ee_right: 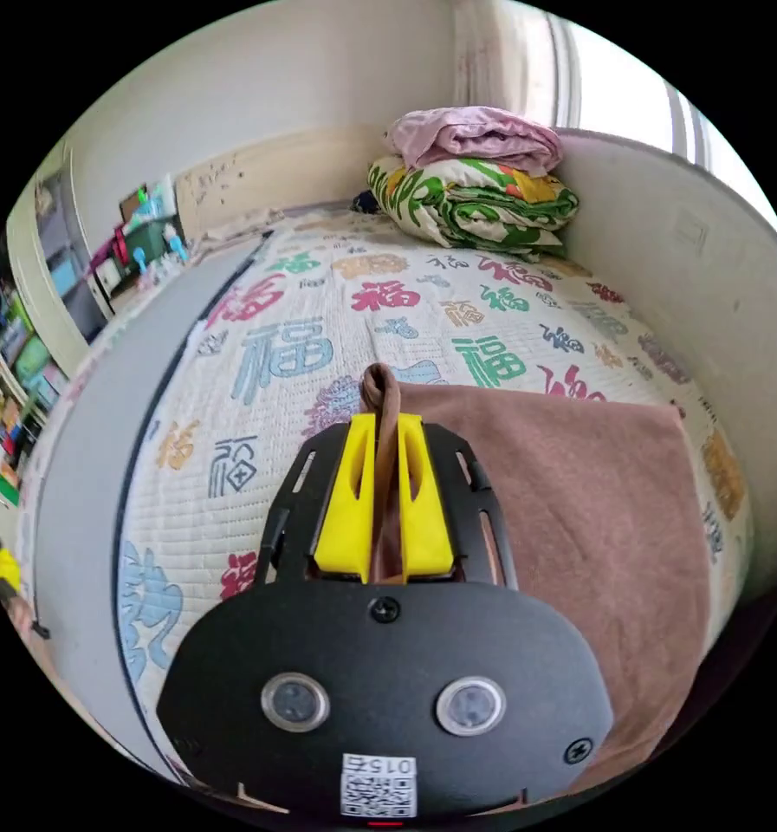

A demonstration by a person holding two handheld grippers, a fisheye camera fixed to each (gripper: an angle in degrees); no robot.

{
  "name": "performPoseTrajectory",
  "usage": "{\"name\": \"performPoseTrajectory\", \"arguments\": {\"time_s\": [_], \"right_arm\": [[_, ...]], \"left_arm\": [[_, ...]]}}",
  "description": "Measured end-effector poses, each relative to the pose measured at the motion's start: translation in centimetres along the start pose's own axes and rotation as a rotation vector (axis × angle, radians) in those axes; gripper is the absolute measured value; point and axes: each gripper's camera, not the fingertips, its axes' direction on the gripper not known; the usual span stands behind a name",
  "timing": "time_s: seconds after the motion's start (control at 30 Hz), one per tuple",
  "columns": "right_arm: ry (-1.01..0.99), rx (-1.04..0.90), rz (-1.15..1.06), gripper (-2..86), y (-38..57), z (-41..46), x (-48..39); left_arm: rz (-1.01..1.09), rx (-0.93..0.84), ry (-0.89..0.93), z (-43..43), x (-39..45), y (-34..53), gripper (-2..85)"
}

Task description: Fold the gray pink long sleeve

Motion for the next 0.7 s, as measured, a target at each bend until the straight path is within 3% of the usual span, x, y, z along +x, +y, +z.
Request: {"name": "performPoseTrajectory", "arguments": {"time_s": [0.07, 0.23, 0.37, 0.47, 0.7], "right_arm": [[-0.195, 0.061, 0.141, 4.6, -1.1, -4.8, 4.5], [-0.467, 0.194, 0.334, 4.1, -1.1, -13.2, 12.3], [-0.703, 0.374, 0.482, 3.9, 0.7, -17.6, 16.9], [-0.76, 0.466, 0.555, 3.9, 0.8, -20.9, 18.3], [-0.718, 0.456, 0.488, 4.2, -2.8, -27.6, 17.4]], "left_arm": [[0.029, -0.051, 0.035, 4.4, 0.2, -5.0, 0.6], [-0.007, -0.05, 0.098, 12.9, 1.8, -14.6, 4.4], [-0.177, 0.022, 0.335, 20.1, 2.5, -21.7, 13.7], [-0.26, 0.074, 0.415, 23.8, 4.1, -25.7, 17.1], [-0.29, -0.007, 0.436, 28.1, 10.7, -32.9, 18.3]]}}
